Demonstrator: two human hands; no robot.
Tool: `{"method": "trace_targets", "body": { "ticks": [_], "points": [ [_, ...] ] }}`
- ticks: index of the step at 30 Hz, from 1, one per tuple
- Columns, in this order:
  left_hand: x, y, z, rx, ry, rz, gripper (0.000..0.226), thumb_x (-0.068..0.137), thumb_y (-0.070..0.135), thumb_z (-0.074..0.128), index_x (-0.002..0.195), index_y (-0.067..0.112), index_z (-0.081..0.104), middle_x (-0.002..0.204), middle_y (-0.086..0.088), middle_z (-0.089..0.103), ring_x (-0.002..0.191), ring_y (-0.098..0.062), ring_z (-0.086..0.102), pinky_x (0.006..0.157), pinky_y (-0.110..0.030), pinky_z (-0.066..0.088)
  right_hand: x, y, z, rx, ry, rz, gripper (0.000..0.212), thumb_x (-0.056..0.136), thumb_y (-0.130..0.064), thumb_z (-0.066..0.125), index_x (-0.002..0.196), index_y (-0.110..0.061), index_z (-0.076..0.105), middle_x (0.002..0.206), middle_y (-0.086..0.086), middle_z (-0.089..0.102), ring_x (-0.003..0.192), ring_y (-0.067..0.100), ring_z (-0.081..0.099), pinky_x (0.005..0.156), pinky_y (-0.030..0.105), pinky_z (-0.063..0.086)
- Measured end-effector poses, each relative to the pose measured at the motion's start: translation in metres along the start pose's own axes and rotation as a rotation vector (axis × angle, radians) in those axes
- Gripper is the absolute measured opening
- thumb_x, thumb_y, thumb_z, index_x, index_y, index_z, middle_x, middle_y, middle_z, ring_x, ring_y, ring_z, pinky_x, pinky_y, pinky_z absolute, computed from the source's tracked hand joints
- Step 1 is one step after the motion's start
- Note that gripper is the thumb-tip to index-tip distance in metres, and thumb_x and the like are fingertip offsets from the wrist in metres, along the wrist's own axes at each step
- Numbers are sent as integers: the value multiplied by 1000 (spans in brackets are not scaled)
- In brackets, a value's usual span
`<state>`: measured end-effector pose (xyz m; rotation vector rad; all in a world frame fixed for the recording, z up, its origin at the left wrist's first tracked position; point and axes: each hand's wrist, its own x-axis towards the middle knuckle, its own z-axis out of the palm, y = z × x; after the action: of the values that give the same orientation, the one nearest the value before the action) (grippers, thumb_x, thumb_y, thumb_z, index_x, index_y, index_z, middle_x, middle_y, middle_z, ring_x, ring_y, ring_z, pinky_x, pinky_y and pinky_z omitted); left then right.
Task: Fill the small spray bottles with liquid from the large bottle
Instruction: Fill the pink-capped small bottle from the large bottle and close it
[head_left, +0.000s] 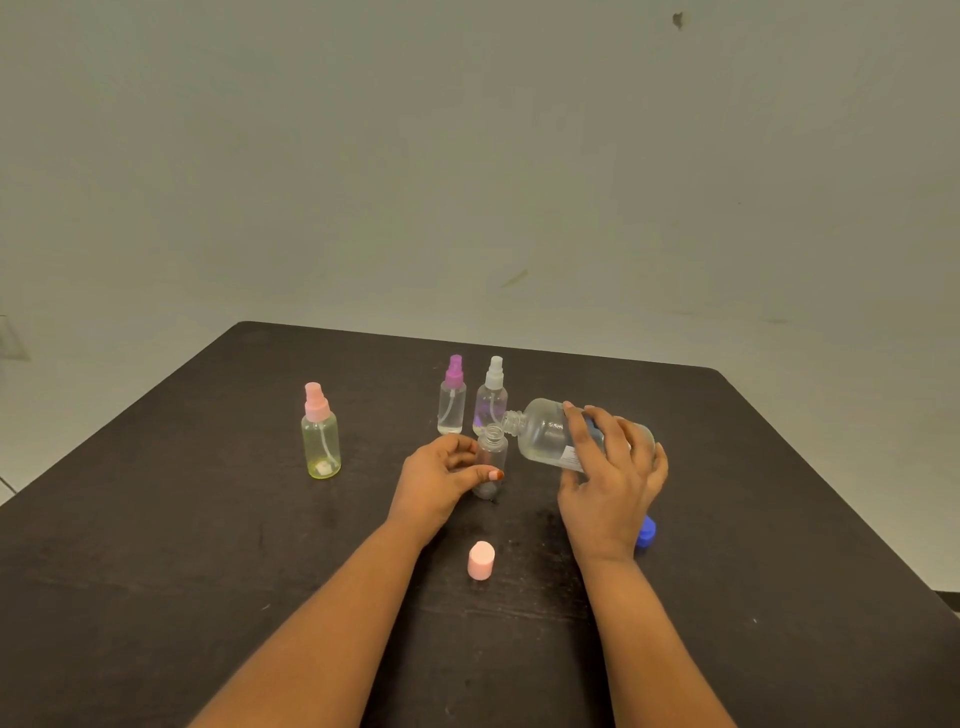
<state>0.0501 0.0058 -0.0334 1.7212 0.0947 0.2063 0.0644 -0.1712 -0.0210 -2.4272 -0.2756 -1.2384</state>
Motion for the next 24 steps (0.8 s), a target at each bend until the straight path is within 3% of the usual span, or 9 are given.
{"method": "trace_targets", "body": {
  "ticks": [6, 18, 24],
  "points": [
    [-1, 1, 0, -11, -2, 11, 31, 70, 13, 79, 98, 17, 65, 99, 1, 72, 95, -7, 66, 85, -19, 50, 0, 0, -2, -22, 8, -27, 75, 58, 3, 77, 125, -25, 58, 120, 2, 60, 118, 23, 39, 101, 62, 28],
    [-2, 4, 0, -15, 1, 6, 26, 72, 11, 77, 94, 13, 65, 96, 2, 71, 93, -4, 65, 74, -11, 48, 0, -1, -7, -59, 2, -51, 75, 58, 2, 77, 125, -25, 57, 119, 3, 60, 115, 24, 40, 97, 61, 33],
    [-1, 2, 0, -21, 11, 11, 25, 70, 11, 79, 91, 12, 65, 95, 1, 72, 93, -6, 66, 76, -14, 49, 5, 0, -9, -73, 0, -70, 72, 58, 3, 76, 123, -24, 59, 118, 3, 61, 113, 24, 41, 96, 62, 34]
  ]
}}
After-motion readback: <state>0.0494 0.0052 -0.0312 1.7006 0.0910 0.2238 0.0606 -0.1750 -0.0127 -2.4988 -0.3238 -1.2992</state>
